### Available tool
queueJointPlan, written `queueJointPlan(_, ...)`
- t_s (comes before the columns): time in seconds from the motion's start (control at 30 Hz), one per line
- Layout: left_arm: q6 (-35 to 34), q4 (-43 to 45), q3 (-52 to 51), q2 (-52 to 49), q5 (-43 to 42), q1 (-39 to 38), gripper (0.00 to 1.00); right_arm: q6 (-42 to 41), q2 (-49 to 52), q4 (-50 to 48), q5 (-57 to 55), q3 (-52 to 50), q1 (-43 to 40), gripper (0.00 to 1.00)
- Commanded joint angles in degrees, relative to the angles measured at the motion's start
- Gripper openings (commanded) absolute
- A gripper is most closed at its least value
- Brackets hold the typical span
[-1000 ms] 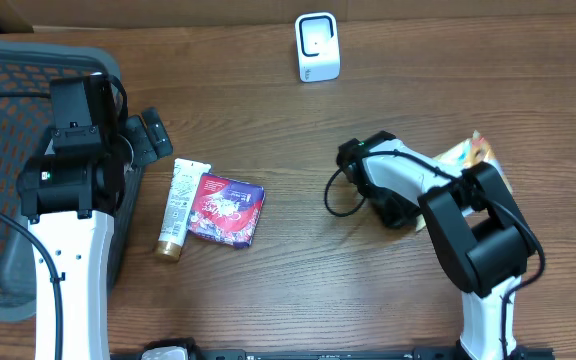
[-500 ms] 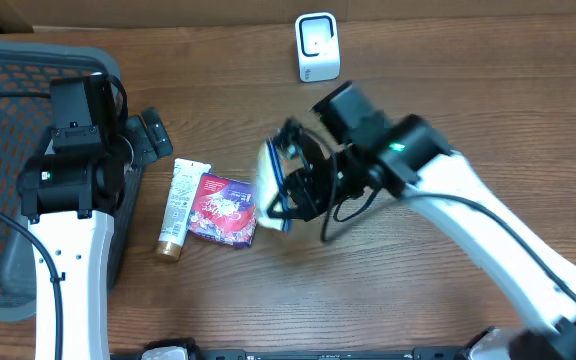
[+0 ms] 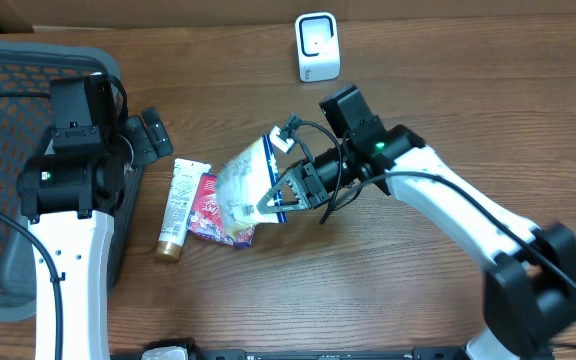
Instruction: Scan the item barcode
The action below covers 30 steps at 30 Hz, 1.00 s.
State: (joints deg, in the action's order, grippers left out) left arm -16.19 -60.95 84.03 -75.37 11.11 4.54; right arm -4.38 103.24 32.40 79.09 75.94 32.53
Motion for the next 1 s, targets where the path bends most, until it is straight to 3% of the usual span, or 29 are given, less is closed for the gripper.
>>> queueJointPlan(0.0,-0.5,-0.2,0.7,0.5,-0.6,0.0,1.0,1.5,4.3,-2.7,7.4,-2.2,-2.5,0.04)
queueJointPlan(0.17,-0.6,-0.2,0.7,0.5,-0.6,0.0,1.0,1.5,10.4,-2.0,2.1,-3.2,-6.4,0.04)
queueJointPlan(0.47,-0.5,-0.2,0.7,0.5,-0.6,0.0,1.0,6.2,11.6,13.4,-43.6,-3.2,-12.5,0.04)
queueJointPlan(0.73,-0.6,-0.2,0.7,0.5,-0.6,0.0,1.0,6.1,11.6,16.1,-59.5,-3.2,-17.4,0.04)
queueJointPlan(0.77,-0.6,-0.2,0.7,0.5,-0.6,0.0,1.0,6.2,11.6,17.2,-61.3,-3.2,-18.0,0.13)
queueJointPlan(0.83,-0.6,-0.2,0.7,0.5,-0.6,0.0,1.0,6.1,11.6,18.6,-61.5,-3.2,-18.8,0.95)
queueJointPlan(0.87,-0.6,-0.2,0.7,0.5,-0.6,0.0,1.0,6.2,11.6,19.0,-60.9,-3.1,-19.1,1.0)
queueJointPlan(0.97,-0.6,-0.2,0.7,0.5,-0.6,0.0,1.0,6.2,11.1,21.0,-58.5,-2.1,-19.8,1.0)
